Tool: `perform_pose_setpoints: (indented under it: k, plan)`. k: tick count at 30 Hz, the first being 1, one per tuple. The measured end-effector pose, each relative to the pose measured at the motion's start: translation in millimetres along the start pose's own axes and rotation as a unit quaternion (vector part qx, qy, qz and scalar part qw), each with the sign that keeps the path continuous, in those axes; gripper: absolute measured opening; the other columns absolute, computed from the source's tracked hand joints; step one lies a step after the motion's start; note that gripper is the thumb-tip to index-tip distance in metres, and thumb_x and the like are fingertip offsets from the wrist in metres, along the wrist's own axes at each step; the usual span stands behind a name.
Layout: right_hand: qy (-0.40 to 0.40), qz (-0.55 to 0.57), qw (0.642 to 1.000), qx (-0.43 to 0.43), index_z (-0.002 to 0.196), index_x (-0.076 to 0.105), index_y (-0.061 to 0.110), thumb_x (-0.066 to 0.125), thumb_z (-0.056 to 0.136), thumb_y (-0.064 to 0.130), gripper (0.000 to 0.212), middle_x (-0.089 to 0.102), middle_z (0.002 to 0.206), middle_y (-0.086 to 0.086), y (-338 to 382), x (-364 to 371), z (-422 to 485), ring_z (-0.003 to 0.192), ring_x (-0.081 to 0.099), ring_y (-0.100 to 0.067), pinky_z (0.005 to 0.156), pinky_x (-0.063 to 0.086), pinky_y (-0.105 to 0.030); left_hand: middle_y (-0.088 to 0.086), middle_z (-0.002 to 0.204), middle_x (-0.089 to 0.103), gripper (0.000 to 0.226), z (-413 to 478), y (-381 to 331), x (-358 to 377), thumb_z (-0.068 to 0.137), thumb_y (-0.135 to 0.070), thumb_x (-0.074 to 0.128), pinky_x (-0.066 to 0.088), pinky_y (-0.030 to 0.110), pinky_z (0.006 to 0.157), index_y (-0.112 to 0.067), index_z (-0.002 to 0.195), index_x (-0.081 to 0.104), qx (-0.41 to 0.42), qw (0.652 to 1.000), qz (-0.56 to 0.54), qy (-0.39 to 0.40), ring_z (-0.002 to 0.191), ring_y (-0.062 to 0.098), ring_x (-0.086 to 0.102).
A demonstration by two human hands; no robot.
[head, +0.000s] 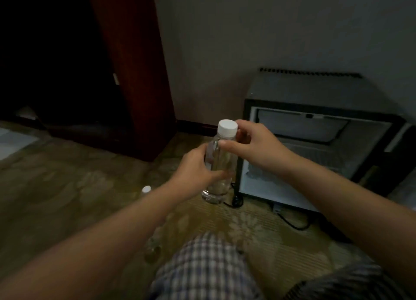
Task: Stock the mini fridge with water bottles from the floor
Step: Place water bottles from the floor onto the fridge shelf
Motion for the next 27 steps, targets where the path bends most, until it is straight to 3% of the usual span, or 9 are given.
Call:
perform_pose_setpoints:
  k: [3,8,11,14,17,19,21,23,27]
  plan:
    - [-0.020,-0.009,0.999,0.028,0.106,0.063,0.018,0.066,0.083,0.038,0.031,0.063,0.101,-0.012,-23.7,-34.6,-4.9,0.091,0.060,-0.023,0.075,0.048,-0.038,-0.002,0.110,0.066,0.060,21.4,-20.8,31.4,0.067,-0.029,0.081,0.054,0.041,0.090,-0.020,0.121,0.054,0.020,0.999,0.006,0.039,0.104,0.013,0.063]
    - [-0.010,0.008,0.997,0.080,0.088,0.058,0.034,0.063,0.086,0.034,0.006,0.063,0.090,0.013,-72.0,-69.1,-23.3,0.087,0.060,-0.005,0.069,0.050,-0.025,-0.005,0.121,0.061,0.064,53.4,-38.6,99.2,0.068,-0.029,0.081,0.048,0.030,0.092,-0.022,0.124,0.052,0.051,0.993,0.019,0.106,0.114,0.012,0.056]
    - [-0.052,-0.010,0.992,0.117,0.099,0.061,0.023,0.061,0.087,0.036,0.019,0.068,0.098,0.005,-111.0,-91.7,-34.8,0.095,0.064,-0.012,0.081,0.056,-0.039,-0.004,0.127,0.058,0.069,70.0,-38.6,146.4,0.068,-0.029,0.081,0.044,0.026,0.091,-0.020,0.128,0.050,0.056,0.985,0.026,0.158,0.118,0.014,0.052]
    - [-0.079,-0.005,0.985,0.153,0.098,0.061,0.023,0.060,0.088,0.036,0.016,0.066,0.091,0.008,-155.2,-107.3,-40.4,0.093,0.063,-0.012,0.081,0.055,-0.042,-0.005,0.121,0.058,0.068,90.6,-33.7,189.2,0.069,-0.025,0.081,0.045,0.024,0.091,-0.017,0.128,0.049,0.053,0.978,0.011,0.200,0.118,0.015,0.054]
    - [-0.118,0.006,0.977,0.179,0.097,0.061,0.023,0.062,0.086,0.035,0.017,0.067,0.092,0.003,-198.9,-117.9,-44.6,0.093,0.065,-0.018,0.083,0.056,-0.045,-0.007,0.119,0.058,0.067,111.6,-31.5,224.1,0.069,-0.026,0.081,0.043,0.011,0.082,-0.021,0.128,0.049,0.071,0.967,0.043,0.242,0.108,0.006,0.053]
    - [-0.147,0.008,0.971,0.188,0.100,0.061,0.021,0.063,0.086,0.034,0.020,0.068,0.093,0.000,-228.0,-122.2,-45.5,0.091,0.065,-0.018,0.080,0.056,-0.043,-0.005,0.120,0.061,0.066,128.8,-22.0,245.0,0.068,-0.028,0.082,0.048,0.018,0.086,-0.022,0.126,0.050,0.076,0.961,0.065,0.260,0.106,0.006,0.055]
    - [-0.165,0.003,0.968,0.188,0.100,0.059,0.020,0.063,0.086,0.032,0.019,0.063,0.085,0.009,-256.7,-121.9,-45.3,0.081,0.060,-0.006,0.070,0.050,-0.027,-0.003,0.122,0.062,0.069,143.7,-7.0,267.0,0.066,-0.030,0.083,0.050,0.033,0.095,-0.023,0.127,0.050,0.075,0.958,0.076,0.268,0.111,0.012,0.058]
    - [-0.171,-0.015,0.965,0.196,0.103,0.060,0.019,0.064,0.086,0.032,0.022,0.059,0.081,0.014,-281.3,-117.2,-45.3,0.075,0.054,0.000,0.066,0.040,-0.019,-0.003,0.122,0.063,0.072,152.8,10.6,286.3,0.066,-0.034,0.082,0.050,0.038,0.097,-0.026,0.129,0.048,0.072,0.954,0.104,0.272,0.112,0.015,0.059]
    - [-0.179,0.006,0.957,0.226,0.106,0.064,0.015,0.068,0.084,0.026,0.026,0.068,0.100,0.001,-339.4,-104.1,-44.5,0.095,0.063,-0.014,0.083,0.051,-0.034,-0.003,0.118,0.065,0.068,166.6,49.2,321.2,0.066,-0.042,0.080,0.052,0.039,0.093,-0.028,0.126,0.050,0.042,0.954,0.118,0.272,0.106,0.015,0.062]
Point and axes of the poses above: each hand's wrist, its own z-axis towards the middle knuckle, its own x-axis out of the palm, y = z × x, the point moved 8 cm from there along z, towards the middle knuckle
